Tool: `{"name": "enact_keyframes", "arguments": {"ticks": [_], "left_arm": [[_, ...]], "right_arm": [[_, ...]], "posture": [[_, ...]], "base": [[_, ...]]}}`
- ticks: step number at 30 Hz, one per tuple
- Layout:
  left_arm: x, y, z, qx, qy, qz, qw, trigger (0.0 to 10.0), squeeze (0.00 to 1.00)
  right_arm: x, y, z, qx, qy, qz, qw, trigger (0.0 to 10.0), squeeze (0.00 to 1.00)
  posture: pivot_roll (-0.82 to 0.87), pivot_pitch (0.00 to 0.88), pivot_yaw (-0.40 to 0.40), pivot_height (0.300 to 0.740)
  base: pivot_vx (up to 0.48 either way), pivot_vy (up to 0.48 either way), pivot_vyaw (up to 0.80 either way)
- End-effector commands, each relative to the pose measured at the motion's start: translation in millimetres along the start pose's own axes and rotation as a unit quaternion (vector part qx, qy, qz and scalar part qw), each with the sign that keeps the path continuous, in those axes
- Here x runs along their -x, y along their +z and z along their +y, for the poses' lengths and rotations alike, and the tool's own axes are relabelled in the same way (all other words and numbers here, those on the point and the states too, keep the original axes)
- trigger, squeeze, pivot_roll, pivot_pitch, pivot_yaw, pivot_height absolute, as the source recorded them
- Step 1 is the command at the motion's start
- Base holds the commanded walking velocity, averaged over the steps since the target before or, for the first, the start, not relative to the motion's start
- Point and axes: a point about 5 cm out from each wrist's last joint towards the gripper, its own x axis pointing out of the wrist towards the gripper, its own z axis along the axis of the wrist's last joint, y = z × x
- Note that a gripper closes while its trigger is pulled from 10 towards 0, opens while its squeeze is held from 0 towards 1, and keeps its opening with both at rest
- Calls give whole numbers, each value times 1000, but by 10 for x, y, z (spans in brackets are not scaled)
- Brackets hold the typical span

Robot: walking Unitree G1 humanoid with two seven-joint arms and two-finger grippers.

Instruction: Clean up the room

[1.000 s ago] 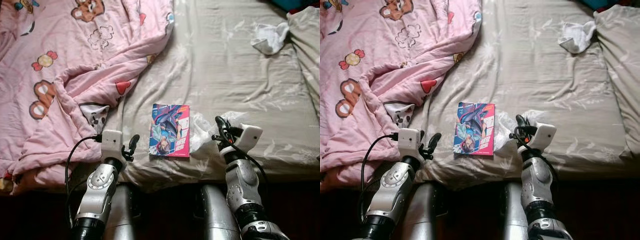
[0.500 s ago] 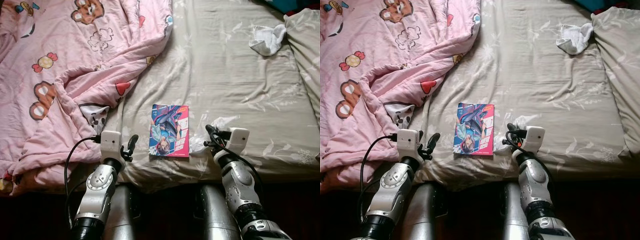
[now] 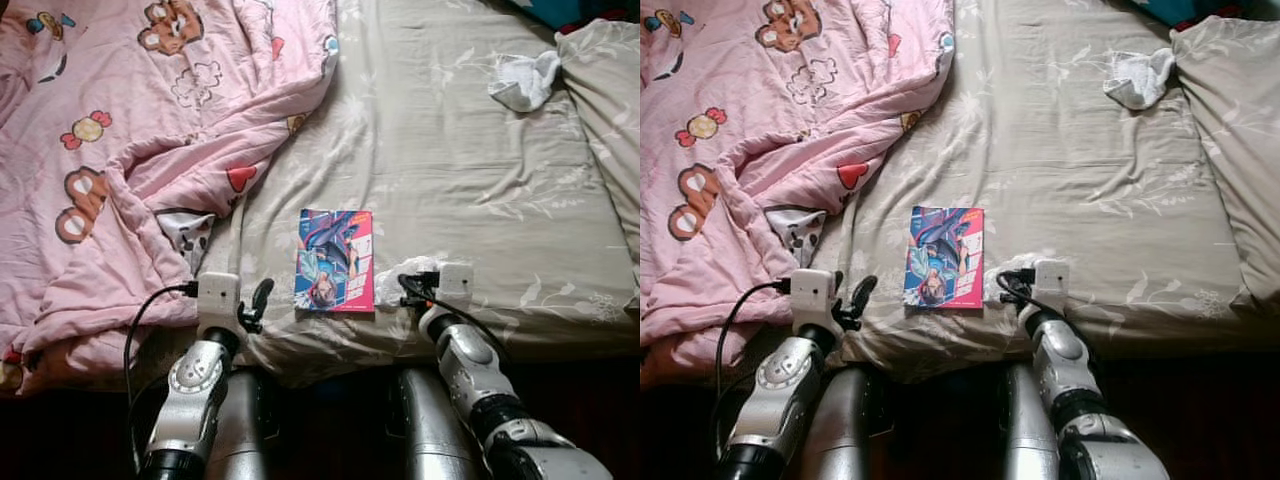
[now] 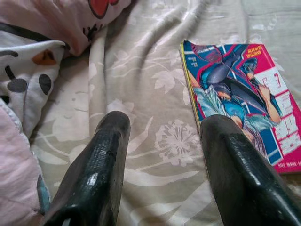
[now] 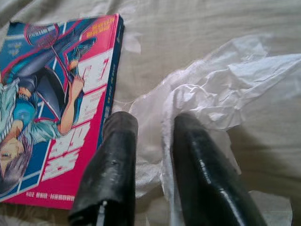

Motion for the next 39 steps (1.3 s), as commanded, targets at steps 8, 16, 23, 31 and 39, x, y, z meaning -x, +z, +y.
{"name": "enact_keyframes", "arguments": {"ticks": [8, 16, 23, 31, 39], "left_arm": [[253, -99, 6, -1, 5, 30, 1000, 10000, 0], [411, -30, -13, -2, 5, 35, 999, 10000, 0], [530, 53, -4, -7, 5, 39, 999, 10000, 0], [623, 137, 9, -14, 5, 46, 999, 10000, 0], [723, 160, -17, -15, 2, 60, 998, 10000, 0]], "right_arm": [[-4, -130, 145, 3, 23, 33, 999, 10000, 1000], [-10, -175, 188, 14, 20, 53, 998, 10000, 1000], [6, -247, 195, 10, 9, 72, 997, 10000, 1000], [-15, -216, 238, -5, 8, 66, 998, 10000, 1000], [-11, -181, 79, 6, -59, 66, 996, 10000, 0]], "posture": [[81, 493, 13, 637], [110, 562, 25, 637], [149, 607, 47, 637], [178, 626, 70, 637], [203, 652, 93, 637]], "base": [[0, 0, 0], [0, 0, 0], [0, 0, 0], [0, 0, 0], [0, 0, 0]]}}
